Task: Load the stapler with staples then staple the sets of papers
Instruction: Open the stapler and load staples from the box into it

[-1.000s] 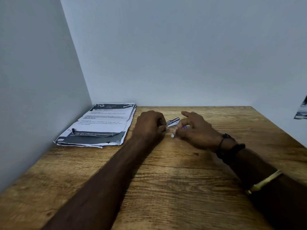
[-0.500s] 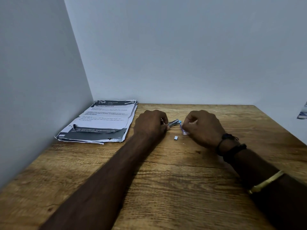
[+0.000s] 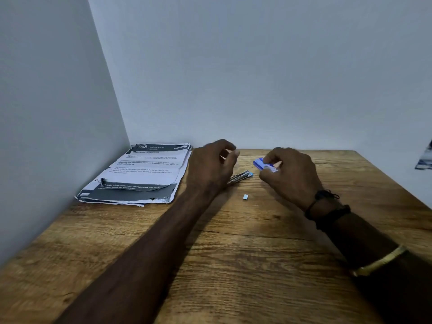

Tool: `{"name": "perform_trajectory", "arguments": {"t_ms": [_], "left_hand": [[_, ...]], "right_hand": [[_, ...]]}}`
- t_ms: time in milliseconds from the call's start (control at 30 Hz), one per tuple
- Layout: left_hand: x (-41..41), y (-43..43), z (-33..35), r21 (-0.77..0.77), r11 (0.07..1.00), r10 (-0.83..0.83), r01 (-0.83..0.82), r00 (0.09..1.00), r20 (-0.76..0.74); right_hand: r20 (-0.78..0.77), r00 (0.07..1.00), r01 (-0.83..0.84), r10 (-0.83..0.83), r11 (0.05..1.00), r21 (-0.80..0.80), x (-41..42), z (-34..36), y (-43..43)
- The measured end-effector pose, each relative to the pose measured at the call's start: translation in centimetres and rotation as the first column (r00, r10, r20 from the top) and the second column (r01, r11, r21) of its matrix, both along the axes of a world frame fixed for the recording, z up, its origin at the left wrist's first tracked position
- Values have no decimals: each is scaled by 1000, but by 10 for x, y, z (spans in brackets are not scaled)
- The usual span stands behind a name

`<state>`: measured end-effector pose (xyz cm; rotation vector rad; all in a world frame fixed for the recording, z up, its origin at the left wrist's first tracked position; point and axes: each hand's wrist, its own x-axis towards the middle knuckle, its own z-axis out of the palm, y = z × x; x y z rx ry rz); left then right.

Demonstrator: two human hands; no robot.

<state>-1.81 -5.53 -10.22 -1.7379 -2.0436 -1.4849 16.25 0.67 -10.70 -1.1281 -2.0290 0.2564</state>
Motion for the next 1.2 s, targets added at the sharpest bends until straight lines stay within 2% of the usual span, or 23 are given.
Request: {"name": "perform_trajectory", "arguments": {"t_ms": [133, 200, 233, 300, 367, 500, 600, 900, 1200], "left_hand": [[19, 0, 4, -65, 986, -134, 153, 963, 233], [22, 0, 5, -91, 973, -157, 210, 901, 403], [22, -1, 6, -81, 966, -170, 247, 836, 522], [20, -4, 8, -12, 941, -214, 338, 621, 754], [18, -7, 10, 48, 920, -236, 388, 453, 860], [14, -13, 14, 77, 924, -207, 374, 321, 924], [8, -14, 15, 86, 924, -206, 373, 296, 933], [-3, -8, 15, 31, 937, -146, 347, 310, 939], [-8, -5, 13, 18, 944, -128, 330, 313, 941]], "right_hand": [[-90, 991, -92, 102, 990, 105, -8, 4, -13], [-96, 986, -119, 133, 982, 145, -11, 4, -16], [-100, 985, -125, 142, 980, 157, -12, 3, -17], [-126, 978, -145, 168, 975, 170, -11, 2, -18], [-153, 967, -177, 205, 968, 178, -10, 2, -18], [-166, 941, -257, 295, 942, 217, -10, 2, -19], [-177, 928, -288, 328, 932, 218, -10, 2, -19], [-160, 908, -353, 386, 914, 202, -6, 2, -18], [-248, 917, -278, 313, 946, 167, -2, 1, -14]]}}
